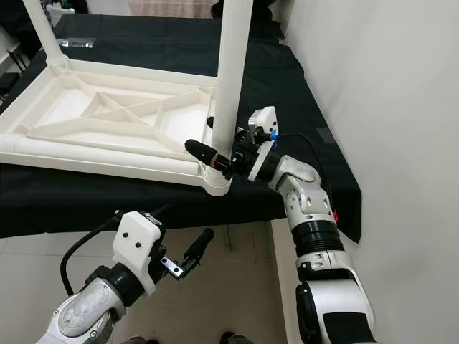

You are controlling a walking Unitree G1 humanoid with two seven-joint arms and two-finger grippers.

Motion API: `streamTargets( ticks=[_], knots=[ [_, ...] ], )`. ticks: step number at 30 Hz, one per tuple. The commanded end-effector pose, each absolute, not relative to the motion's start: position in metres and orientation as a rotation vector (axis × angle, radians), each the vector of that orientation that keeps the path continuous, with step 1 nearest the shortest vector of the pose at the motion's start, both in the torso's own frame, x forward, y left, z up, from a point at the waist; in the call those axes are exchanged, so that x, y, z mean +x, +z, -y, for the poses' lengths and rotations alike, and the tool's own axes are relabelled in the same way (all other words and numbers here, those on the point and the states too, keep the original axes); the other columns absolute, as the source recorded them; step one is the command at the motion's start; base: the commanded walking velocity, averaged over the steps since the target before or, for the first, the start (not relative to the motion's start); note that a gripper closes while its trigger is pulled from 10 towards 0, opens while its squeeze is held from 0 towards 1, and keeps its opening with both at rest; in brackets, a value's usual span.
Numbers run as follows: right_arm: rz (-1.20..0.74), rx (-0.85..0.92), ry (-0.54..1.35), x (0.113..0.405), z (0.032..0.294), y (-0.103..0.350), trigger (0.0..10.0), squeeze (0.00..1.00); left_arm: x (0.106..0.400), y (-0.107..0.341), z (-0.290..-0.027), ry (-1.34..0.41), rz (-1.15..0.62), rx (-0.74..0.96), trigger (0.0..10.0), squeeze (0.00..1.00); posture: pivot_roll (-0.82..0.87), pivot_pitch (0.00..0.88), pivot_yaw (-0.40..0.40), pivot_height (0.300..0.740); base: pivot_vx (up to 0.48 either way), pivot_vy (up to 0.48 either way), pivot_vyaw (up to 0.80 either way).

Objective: Building children table

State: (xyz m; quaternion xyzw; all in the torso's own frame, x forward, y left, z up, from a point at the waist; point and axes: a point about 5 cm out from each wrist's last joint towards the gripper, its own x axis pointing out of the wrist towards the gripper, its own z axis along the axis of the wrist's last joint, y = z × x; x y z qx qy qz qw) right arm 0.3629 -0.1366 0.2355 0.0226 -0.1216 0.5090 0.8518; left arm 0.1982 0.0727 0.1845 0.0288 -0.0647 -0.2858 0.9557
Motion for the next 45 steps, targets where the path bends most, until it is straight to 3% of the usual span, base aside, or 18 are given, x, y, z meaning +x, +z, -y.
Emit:
streamTargets(
  ticks=[1, 10, 11, 12, 13, 30, 34, 37, 40, 41, 42, 45],
  knots=[
    [0.254, 0.027, 1.07, 0.364, 0.134, 0.235, 10.0, 0.0, 0.197, 0.182, -0.073, -0.577, 0.121, 0.062, 10.0, 0.0, 0.1, 0.203, -0.09, 0.74, 0.0, 0.0, 0.0],
    [0.252, -0.005, 1.043, 0.367, 0.132, 0.234, 9.8, 0.0, 0.203, 0.187, -0.076, -0.548, 0.142, 0.064, 10.0, 0.0, 0.1, 0.205, -0.09, 0.74, 0.0, 0.0, 0.0],
    [0.254, -0.007, 1.034, 0.368, 0.132, 0.234, 3.3, 0.0, 0.203, 0.187, -0.077, -0.546, 0.141, 0.065, 10.0, 0.0, 0.1, 0.206, -0.091, 0.74, 0.0, 0.0, 0.0],
    [0.254, -0.007, 1.034, 0.368, 0.132, 0.234, 3.3, 0.0, 0.203, 0.187, -0.077, -0.546, 0.141, 0.065, 10.0, 0.0, 0.1, 0.206, -0.091, 0.74, 0.0, 0.0, 0.0],
    [0.261, -0.009, 1.007, 0.369, 0.132, 0.235, 0.0, 0.0, 0.203, 0.186, -0.077, -0.538, 0.14, 0.066, 10.0, 0.0, 0.1, 0.208, -0.089, 0.74, 0.0, 0.0, 0.0],
    [0.279, -0.082, 0.909, 0.37, 0.129, 0.229, 0.0, 0.0, 0.211, 0.189, -0.088, -0.478, 0.157, 0.091, 10.0, 0.0, 0.1, 0.207, -0.094, 0.74, 0.0, 0.0, 0.0],
    [0.236, -0.118, 0.676, 0.373, 0.132, 0.214, 0.0, 0.0, 0.222, 0.194, -0.101, -0.409, 0.176, 0.11, 10.0, 0.0, 0.1, 0.208, -0.093, 0.74, 0.0, 0.0, 0.0],
    [0.216, -0.127, 0.614, 0.376, 0.132, 0.211, 0.0, 0.0, 0.224, 0.195, -0.103, -0.398, 0.18, 0.118, 10.0, 0.0, 0.09, 0.209, -0.09, 0.74, 0.0, 0.0, 0.0],
    [0.138, -0.09, 0.31, 0.387, 0.138, 0.205, 0.0, 0.0, 0.226, 0.194, -0.104, -0.387, 0.179, 0.129, 10.0, 0.0, 0.09, 0.208, -0.091, 0.74, 0.0, 0.0, 0.0],
    [0.138, -0.09, 0.31, 0.387, 0.138, 0.205, 0.0, 0.0, 0.226, 0.194, -0.104, -0.387, 0.179, 0.129, 10.0, 0.0, 0.09, 0.208, -0.091, 0.74, 0.0, 0.0, 0.0],
    [0.107, -0.077, 0.154, 0.391, 0.14, 0.204, 0.0, 0.0, 0.226, 0.194, -0.102, -0.392, 0.18, 0.127, 10.0, 0.0, 0.09, 0.209, -0.092, 0.74, 0.0, 0.0, 0.0],
    [0.081, -0.057, 0.032, 0.392, 0.138, 0.204, 0.0, 0.0, 0.225, 0.194, -0.1, -0.396, 0.182, 0.124, 10.0, 0.0, 0.09, 0.209, -0.094, 0.74, 0.0, 0.0, 0.0]
  ],
)
